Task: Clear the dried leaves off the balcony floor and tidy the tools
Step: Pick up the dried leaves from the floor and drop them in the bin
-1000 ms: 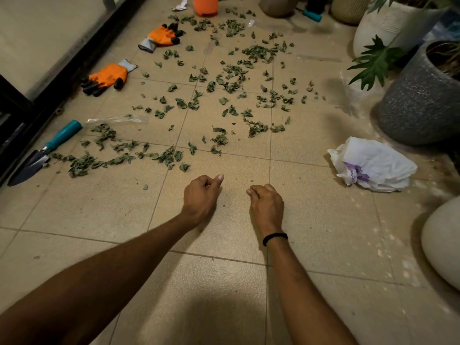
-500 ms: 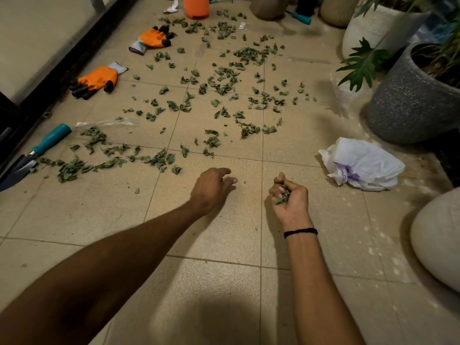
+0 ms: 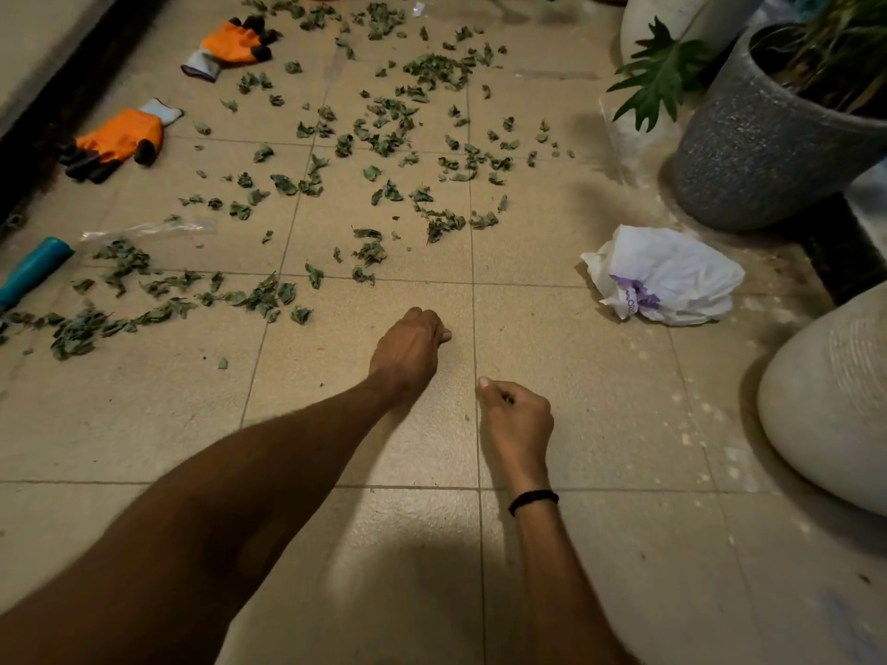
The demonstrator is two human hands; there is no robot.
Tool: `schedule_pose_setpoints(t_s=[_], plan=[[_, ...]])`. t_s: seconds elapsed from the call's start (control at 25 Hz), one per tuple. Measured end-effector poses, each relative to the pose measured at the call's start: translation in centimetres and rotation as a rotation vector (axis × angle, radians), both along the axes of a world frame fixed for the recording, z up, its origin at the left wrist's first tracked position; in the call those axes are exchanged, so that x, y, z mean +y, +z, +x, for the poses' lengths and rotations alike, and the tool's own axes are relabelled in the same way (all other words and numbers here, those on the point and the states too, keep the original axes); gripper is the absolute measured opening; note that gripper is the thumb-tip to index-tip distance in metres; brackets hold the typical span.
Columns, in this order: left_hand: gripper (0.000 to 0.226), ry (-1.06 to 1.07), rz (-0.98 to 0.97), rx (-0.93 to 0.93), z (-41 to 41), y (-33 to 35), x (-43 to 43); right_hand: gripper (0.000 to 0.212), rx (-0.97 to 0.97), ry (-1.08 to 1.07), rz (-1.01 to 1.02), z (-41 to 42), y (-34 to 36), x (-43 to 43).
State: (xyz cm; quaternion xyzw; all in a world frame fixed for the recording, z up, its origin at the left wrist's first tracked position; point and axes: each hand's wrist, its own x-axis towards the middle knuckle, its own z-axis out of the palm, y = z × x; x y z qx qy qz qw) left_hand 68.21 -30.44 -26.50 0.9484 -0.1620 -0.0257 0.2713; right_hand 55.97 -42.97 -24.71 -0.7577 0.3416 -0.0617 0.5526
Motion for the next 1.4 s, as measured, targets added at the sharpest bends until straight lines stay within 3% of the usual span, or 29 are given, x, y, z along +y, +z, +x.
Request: schedule_pose_setpoints(t_s=[0.24, 0.4, 0.52, 0.6, 0.68, 0.76, 0.84, 1.0, 1.24, 1.4], plan=[[0.041, 0.075, -0.179, 0.027, -2.2, 0.8, 0.9, 0.017, -0.033, 0.104, -0.277, -2.8, -2.4, 2.4], [0.035, 0.154, -0.233, 0.082, -3.2, 1.8, 2.7, 0.011, -0.136, 0.146, -0.458, -3.3, -2.7, 3.5], [0.034, 0.287, -0.271, 0.182, -3.6, 3.0, 3.4, 0.01, -0.065, 0.08, -0.487, -2.3, -2.5, 3.7], [0.034, 0.396, -0.312, 0.283, -3.3, 3.5, 3.6, 0.014, 0.008, -0.015, -0.257, -1.6, -1.1, 3.1], [0.034, 0.504, -0.452, 0.407, -2.9, 3.9, 4.0, 0.024, -0.006, -0.177, 0.249, -0.6, 1.1, 1.9], [0.035, 0.613, -0.633, 0.528, -3.1, 4.9, 4.6, 0.021, -0.072, -0.266, 0.848, 0.3, 2.9, 1.1], [0.033, 0.696, -0.799, 0.633, -4.0, 6.6, 5.8, 0.02, -0.114, -0.209, 1.155, 1.2, 4.3, 2.1], [0.026, 0.821, -1.014, 0.66, -6.0, 10.6, 10.5, 0.025, -0.106, -0.02, 1.329, 2.5, 7.6, 8.2], [0.029, 1.043, -1.157, 0.369, -14.2, 17.1, 22.1, 0.026, 0.071, 0.3, 1.314, -1.4, 13.3, 21.0], [0.029, 1.227, -0.996, 0.098, -22.9, 23.3, 30.2, 0.023, 0.131, 0.49, 1.261, -8.5, 18.3, 29.0]])
